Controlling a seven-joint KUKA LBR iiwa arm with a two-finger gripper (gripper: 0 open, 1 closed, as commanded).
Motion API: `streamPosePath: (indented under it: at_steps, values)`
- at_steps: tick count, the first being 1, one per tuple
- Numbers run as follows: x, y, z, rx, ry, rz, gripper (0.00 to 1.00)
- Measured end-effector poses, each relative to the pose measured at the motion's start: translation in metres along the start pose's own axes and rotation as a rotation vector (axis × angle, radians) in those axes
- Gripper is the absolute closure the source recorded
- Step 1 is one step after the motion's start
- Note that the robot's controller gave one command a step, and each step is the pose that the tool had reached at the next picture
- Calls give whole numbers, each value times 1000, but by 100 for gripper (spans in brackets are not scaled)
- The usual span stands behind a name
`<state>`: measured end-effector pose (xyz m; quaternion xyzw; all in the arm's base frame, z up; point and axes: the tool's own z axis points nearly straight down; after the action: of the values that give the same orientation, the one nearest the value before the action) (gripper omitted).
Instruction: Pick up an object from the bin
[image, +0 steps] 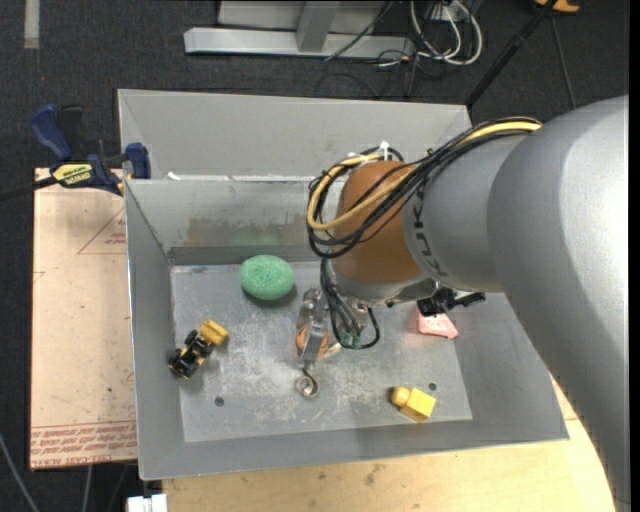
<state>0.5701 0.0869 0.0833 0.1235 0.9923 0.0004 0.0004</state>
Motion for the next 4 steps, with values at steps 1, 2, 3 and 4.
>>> streamPosePath:
  at_steps: [1,2,3,4]
  values:
    - [2,15,-52,2,4,-20,100]
    - [-8,20,-55,-7,-15,-26,100]
    - [-8,-10,-36,4,13,-34,100]
    - [-44,5,-91,3,0,-2,100]
